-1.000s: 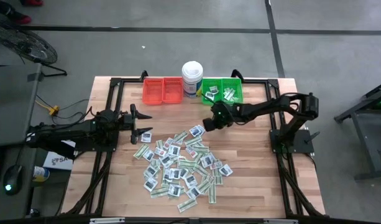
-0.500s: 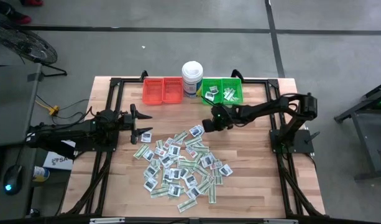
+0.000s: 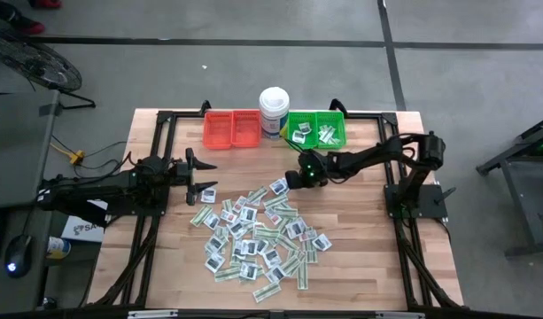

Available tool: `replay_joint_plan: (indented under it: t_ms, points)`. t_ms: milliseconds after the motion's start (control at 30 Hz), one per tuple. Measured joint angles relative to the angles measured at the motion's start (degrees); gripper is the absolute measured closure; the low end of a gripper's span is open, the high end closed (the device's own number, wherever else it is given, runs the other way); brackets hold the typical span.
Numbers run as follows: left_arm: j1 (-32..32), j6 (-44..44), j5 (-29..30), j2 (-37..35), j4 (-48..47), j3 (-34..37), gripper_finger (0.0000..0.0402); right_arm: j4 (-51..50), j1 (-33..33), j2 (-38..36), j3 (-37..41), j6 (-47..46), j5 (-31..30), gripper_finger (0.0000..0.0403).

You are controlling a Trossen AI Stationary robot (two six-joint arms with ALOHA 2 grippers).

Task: Pick & Place First Aid Supplies
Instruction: Put the blue alcohol pad into the right orange bin

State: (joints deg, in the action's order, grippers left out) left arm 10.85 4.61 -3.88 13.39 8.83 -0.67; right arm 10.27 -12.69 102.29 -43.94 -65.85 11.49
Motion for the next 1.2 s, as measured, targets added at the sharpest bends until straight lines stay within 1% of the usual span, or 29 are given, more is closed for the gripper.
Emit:
replay_joint_plan:
  t_ms: [400, 533, 833, 1000, 1133, 1200]
  points:
    - [-0.01, 0.01, 0.0, -0.02, -0.01, 0.0, 0.0163, 0.53, 0.02, 0.15, -0.02, 0.06, -2.35, 0.027]
    - [-0.02, -0.01, 0.0, -0.02, -0.01, 0.0, 0.0163, 0.43, 0.02, 0.19, -0.02, 0.33, -3.53, 0.0296]
    - [-0.02, 0.01, 0.0, -0.02, -0.01, 0.0, 0.0163, 0.16, -0.02, 0.25, 0.04, 3.31, -4.69, 0.0392]
    - [-0.02, 0.01, 0.0, -0.02, -0.01, 0.0, 0.0163, 0.36, -0.09, 0.25, 0.07, 3.77, -4.37, 0.0401]
    - [-0.01, 0.01, 0.0, -0.02, -0.01, 0.0, 0.0163, 1.54, -0.09, -0.02, 0.07, 4.97, -2.18, 0.0402]
    - [-0.01, 0.01, 0.0, -0.01, -0.01, 0.0, 0.0163, 1.46, -0.09, -0.71, 0.07, 5.27, -2.04, 0.0402]
